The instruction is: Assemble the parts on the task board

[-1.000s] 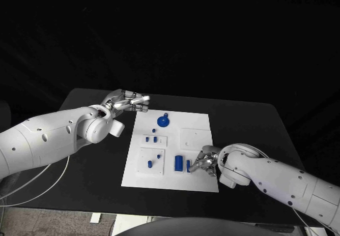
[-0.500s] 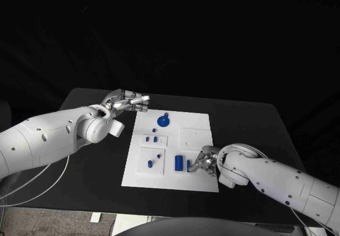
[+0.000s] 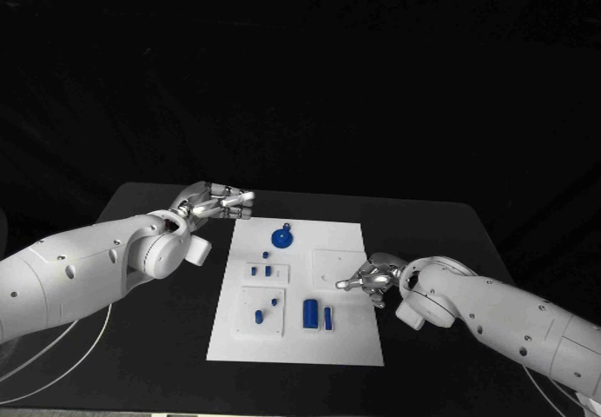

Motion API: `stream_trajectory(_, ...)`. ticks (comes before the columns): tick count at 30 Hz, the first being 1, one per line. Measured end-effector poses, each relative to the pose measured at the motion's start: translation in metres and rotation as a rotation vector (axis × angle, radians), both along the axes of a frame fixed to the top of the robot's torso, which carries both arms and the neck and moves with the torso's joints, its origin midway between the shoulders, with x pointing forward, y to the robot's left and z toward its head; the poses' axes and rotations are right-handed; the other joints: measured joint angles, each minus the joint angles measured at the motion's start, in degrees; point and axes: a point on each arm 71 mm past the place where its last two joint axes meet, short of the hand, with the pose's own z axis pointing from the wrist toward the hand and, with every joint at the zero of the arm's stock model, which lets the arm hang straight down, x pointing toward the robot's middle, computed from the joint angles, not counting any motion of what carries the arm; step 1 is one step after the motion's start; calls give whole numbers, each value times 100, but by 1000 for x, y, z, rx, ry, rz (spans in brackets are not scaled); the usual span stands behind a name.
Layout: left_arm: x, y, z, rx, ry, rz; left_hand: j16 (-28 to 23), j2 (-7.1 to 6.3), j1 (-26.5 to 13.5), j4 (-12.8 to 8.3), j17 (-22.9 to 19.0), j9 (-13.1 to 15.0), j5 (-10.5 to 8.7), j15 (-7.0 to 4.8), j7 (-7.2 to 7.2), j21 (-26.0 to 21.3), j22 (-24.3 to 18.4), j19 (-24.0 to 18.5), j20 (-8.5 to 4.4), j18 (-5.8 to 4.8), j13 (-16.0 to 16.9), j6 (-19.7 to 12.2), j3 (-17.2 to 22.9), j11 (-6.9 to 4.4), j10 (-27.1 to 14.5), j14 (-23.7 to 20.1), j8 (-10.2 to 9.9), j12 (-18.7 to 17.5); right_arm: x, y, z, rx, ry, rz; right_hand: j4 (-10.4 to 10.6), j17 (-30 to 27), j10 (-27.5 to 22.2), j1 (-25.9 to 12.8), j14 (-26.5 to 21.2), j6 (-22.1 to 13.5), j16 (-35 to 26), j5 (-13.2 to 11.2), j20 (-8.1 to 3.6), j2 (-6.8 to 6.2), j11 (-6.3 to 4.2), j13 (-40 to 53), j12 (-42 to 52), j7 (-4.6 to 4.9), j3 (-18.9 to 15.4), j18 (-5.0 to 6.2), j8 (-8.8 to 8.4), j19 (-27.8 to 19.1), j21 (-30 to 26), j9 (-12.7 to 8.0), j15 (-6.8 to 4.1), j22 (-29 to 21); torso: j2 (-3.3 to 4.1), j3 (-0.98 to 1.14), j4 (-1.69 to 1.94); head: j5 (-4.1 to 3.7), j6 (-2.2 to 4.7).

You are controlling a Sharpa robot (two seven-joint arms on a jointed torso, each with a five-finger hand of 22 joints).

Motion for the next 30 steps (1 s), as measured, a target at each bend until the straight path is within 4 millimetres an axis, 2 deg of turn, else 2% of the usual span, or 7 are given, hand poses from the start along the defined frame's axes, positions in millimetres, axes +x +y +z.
stream_trajectory(2, 3, 4, 0, 1, -7, 19, 0, 40, -29, -16, 0, 0, 0, 0, -20, 0, 0, 0, 0, 0, 0, 20, -16, 0, 0, 0, 0, 0, 17, -12, 9, 58, -50, -48, -204, -162, -479, 269, -193, -28, -240, 0, 69, 202, 19, -513, -759, 8, 164, 53, 0, -48, -756, -2, 24, -288, -9, -2, -9, -29, 127)
stream_trajectory(9, 19, 16, 5, 3, -39, 92, 0, 237, 34, -55, 0, -1, 0, -31, -181, 0, 0, 0, 0, 0, 0, 131, -55, -89, -139, 99, 0, 0, 69, -46, 37, 245, -194, -212, -779, -860, -971, 455, -947, -121, -1052, 8, 299, 366, 157, -2063, -1998, 101, 535, 108, 0, -553, -1925, -110, 233, -1236, -44, -8, -63, -101, 588)
stream_trajectory(12, 30, 15, 8, -2, -50, 117, 0, 344, 75, -103, -16, -9, 0, -53, -274, 0, -3, -1, -1, 0, 0, -4, -103, -123, -270, 107, 0, 0, 82, -57, 43, 314, -236, -274, -962, -1637, -1484, 436, -2104, -480, -2103, 7, 653, 600, 480, -3564, -3433, 276, 886, -100, 32, -1792, -2495, -272, 688, -2088, -63, 3, -74, -128, 766)
stream_trajectory(17, 46, 11, 13, -23, -60, 153, 0, 373, 104, -111, -27, -31, 0, -30, -258, -93, -44, -177, 92, 0, 0, -398, -157, -124, -437, -281, -25, 0, 96, -66, 52, 432, -293, -339, -1275, -3957, -1208, 115, -2475, -1059, -3939, -16, 1360, 581, 868, -6327, -5131, 345, 1503, 50, -2, -3079, -2529, -338, 1224, -4482, -89, 38, -74, -135, 1009)
stream_trajectory(21, 55, 11, 21, -41, -70, 183, -27, 315, 95, -93, -49, -76, -45, 57, -318, -135, -70, -437, 203, -1, -26, -1497, -142, -142, -1302, -834, -76, -42, 101, -65, 58, 524, -330, -356, -1182, -5079, -1412, -110, -2141, -1887, -4610, 285, 1555, 563, 925, -6574, -5267, 338, 1671, 176, -25, -2964, -2529, -376, 1293, -5948, -96, 76, -68, -87, 1157)
stream_trajectory(26, 62, 13, 30, -55, -82, 206, -53, 166, 70, 81, -74, -85, -104, 84, -447, -139, -80, -769, 311, 138, -52, -1581, 34, -233, -1931, -1442, -77, -57, 106, -60, 68, 607, -367, -356, -1056, -5139, -1549, -197, -2180, -2097, -4675, 292, 1674, 516, 903, -6586, -5284, 341, 1668, 323, -48, -3032, -2489, -387, 1270, -6724, -98, 120, -56, -50, 1241)
stream_trajectory(30, 61, 14, 28, -56, -77, 206, -205, 139, -967, -7, -208, -204, -425, -306, -630, -318, -244, -2866, -133, 41, -173, -3286, 316, -485, -3760, -3510, -213, -202, 105, -60, 67, 601, -364, -352, -523, -5285, -3478, -1235, -3736, -3996, -4844, 33, 1247, 256, 558, -6727, -5450, 34, 1070, 18, -190, -5318, -2648, -516, 929, -6906, -107, 120, -59, -49, 1223)
